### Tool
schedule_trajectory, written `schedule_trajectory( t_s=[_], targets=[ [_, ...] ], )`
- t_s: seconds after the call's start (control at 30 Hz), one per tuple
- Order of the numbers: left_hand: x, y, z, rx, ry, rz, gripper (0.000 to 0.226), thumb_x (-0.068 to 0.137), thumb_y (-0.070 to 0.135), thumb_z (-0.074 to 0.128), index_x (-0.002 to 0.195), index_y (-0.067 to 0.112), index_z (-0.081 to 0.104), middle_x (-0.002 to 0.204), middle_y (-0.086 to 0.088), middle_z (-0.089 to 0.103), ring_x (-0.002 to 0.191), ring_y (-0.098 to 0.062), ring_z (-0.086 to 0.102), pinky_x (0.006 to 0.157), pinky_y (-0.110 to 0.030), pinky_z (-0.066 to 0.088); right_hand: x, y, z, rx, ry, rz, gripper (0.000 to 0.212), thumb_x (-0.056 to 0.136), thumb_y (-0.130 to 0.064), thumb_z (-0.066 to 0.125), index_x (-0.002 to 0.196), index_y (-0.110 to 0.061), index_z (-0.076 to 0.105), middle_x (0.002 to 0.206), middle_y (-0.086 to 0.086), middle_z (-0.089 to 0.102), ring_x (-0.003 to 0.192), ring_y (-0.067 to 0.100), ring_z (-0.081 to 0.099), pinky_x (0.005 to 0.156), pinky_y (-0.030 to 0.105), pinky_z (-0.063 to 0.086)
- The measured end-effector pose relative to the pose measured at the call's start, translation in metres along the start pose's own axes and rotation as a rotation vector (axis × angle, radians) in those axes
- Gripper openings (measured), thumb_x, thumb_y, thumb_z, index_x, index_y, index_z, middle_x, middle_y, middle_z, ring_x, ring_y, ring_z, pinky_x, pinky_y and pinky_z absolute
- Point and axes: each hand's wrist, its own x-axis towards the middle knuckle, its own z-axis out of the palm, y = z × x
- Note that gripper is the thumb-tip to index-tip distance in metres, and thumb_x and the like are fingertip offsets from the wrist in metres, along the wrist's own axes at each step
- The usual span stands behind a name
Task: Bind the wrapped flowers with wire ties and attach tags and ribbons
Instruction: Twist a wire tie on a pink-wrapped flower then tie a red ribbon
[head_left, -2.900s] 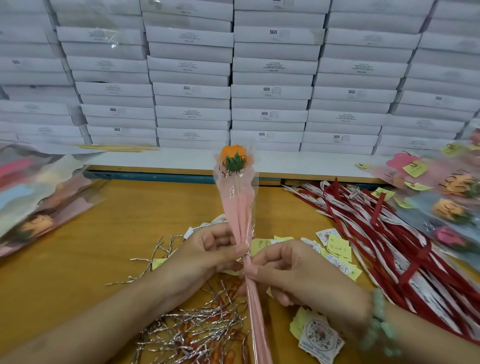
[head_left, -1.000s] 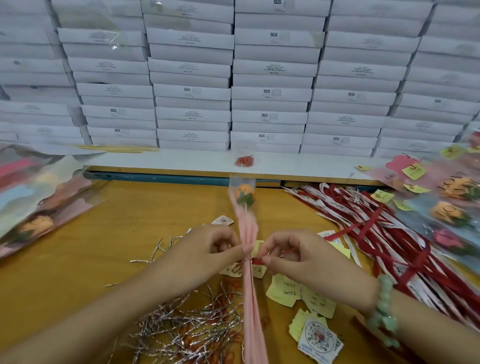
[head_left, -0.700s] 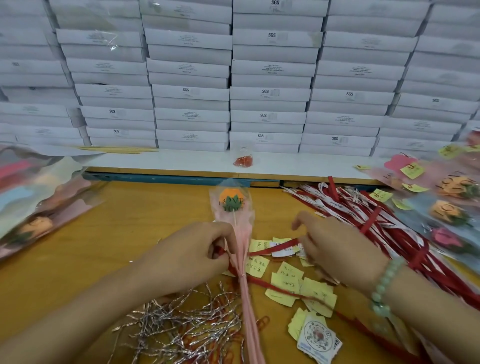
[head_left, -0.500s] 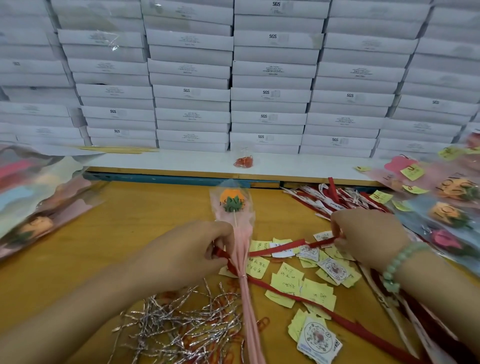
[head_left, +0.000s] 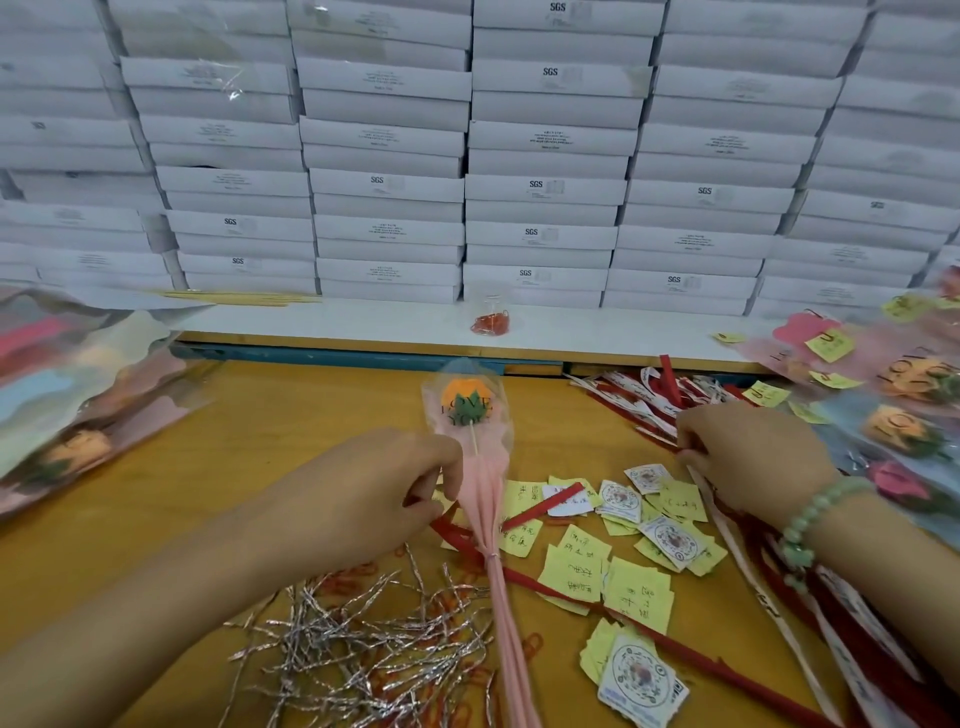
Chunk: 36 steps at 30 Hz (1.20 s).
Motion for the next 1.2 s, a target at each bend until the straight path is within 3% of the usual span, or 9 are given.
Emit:
schedule_trajectory(
  t_s=[0.17, 0.27, 0.37, 0.47, 0.63, 0.77, 0.9, 1.03, 1.2],
  targets=[
    [-0.002, 0.001, -0.002, 0.022, 0.007, -0.025, 0.018, 0.093, 0.022, 0.057, 0.088, 0.038, 0.051, 0.072, 0.009, 0.054, 0.072, -0.005, 0.05, 0.064, -0.026, 0.044, 0.0, 0.011, 0.001, -0.17, 0.047, 0.16, 0.01, 0.098, -0.02, 0.043, 0.093, -0.02, 0.053, 0.085, -0.004, 0.06, 0.077, 0.016, 0.061, 0.054, 0.025, 0.043],
    [-0.003, 0.0, -0.004, 0.04, 0.012, -0.023, 0.012, 0.091, 0.031, 0.06, 0.089, 0.039, 0.052, 0.073, 0.012, 0.055, 0.072, -0.003, 0.052, 0.062, -0.024, 0.044, -0.001, 0.008, 0.0, -0.205, 0.089, 0.183, 0.011, 0.097, -0.02, 0.045, 0.108, -0.015, 0.045, 0.074, -0.004, 0.053, 0.073, 0.019, 0.062, 0.046, 0.026, 0.033],
    [-0.003, -0.003, -0.011, 0.002, -0.017, -0.022, 0.012, 0.088, 0.038, 0.066, 0.089, 0.04, 0.054, 0.074, 0.013, 0.057, 0.081, 0.001, 0.052, 0.067, -0.02, 0.043, -0.007, -0.011, -0.016, 0.212, 0.122, -0.033, 0.014, 0.098, -0.033, 0.048, 0.106, -0.022, 0.049, 0.071, -0.01, 0.054, 0.065, 0.006, 0.056, 0.049, 0.021, 0.037],
    [-0.004, -0.006, -0.021, -0.106, -0.005, -0.002, 0.013, 0.086, 0.037, 0.07, 0.087, 0.04, 0.058, 0.072, 0.013, 0.06, 0.084, 0.004, 0.055, 0.075, -0.017, 0.044, -0.028, -0.042, -0.044, 0.694, -0.101, -0.368, 0.014, 0.088, -0.047, 0.056, 0.087, -0.034, 0.06, 0.077, -0.013, 0.062, 0.066, -0.006, 0.055, 0.059, 0.014, 0.043],
    [-0.004, -0.007, -0.036, -0.456, 0.02, -0.002, 0.006, 0.082, 0.037, 0.072, 0.084, 0.037, 0.067, 0.052, 0.006, 0.053, 0.058, -0.005, 0.062, 0.063, -0.018, 0.047, -0.053, -0.077, -0.044, 0.545, -0.286, -0.638, 0.025, 0.084, -0.053, 0.064, 0.096, -0.032, 0.062, 0.086, -0.019, 0.059, 0.076, -0.015, 0.048, 0.061, 0.008, 0.036],
    [-0.005, -0.012, -0.047, -0.82, 0.008, 0.013, 0.013, 0.079, 0.031, 0.073, 0.088, 0.022, 0.072, 0.05, -0.002, 0.051, 0.045, -0.014, 0.051, 0.06, -0.019, 0.049, -0.055, -0.082, -0.036, 0.504, -0.276, -0.601, 0.007, 0.092, -0.036, 0.058, 0.091, -0.029, 0.06, 0.082, -0.019, 0.057, 0.073, -0.013, 0.048, 0.059, 0.012, 0.036],
    [-0.005, -0.019, -0.053, -1.12, 0.041, 0.013, 0.018, 0.076, 0.023, 0.081, 0.09, 0.015, 0.073, 0.053, 0.0, 0.05, 0.044, -0.011, 0.045, 0.057, -0.024, 0.05, -0.049, -0.08, -0.036, 0.698, -0.369, -0.493, 0.01, 0.096, -0.027, 0.054, 0.086, -0.029, 0.059, 0.08, -0.012, 0.063, 0.071, -0.004, 0.055, 0.065, 0.013, 0.044],
    [-0.001, -0.021, -0.056, -1.309, 0.15, -0.044, 0.015, 0.071, 0.015, 0.075, 0.085, 0.019, 0.076, 0.052, 0.002, 0.045, 0.055, -0.011, 0.052, 0.054, -0.021, 0.049, -0.045, -0.074, -0.04, 1.005, -0.522, -0.379, 0.011, 0.099, -0.024, 0.052, 0.095, -0.015, 0.057, 0.066, -0.005, 0.067, 0.056, 0.0, 0.058, 0.056, 0.013, 0.044],
    [0.001, -0.026, -0.057, -1.507, 0.309, -0.205, 0.022, 0.071, 0.013, 0.062, 0.086, 0.017, 0.077, 0.048, 0.005, 0.041, 0.095, -0.02, 0.073, 0.084, -0.034, 0.057, -0.038, -0.056, -0.047, 1.125, -0.641, -0.271, 0.022, 0.095, -0.038, 0.054, 0.101, -0.017, 0.053, 0.057, -0.008, 0.054, 0.052, 0.012, 0.055, 0.056, 0.021, 0.041]
  ],
)
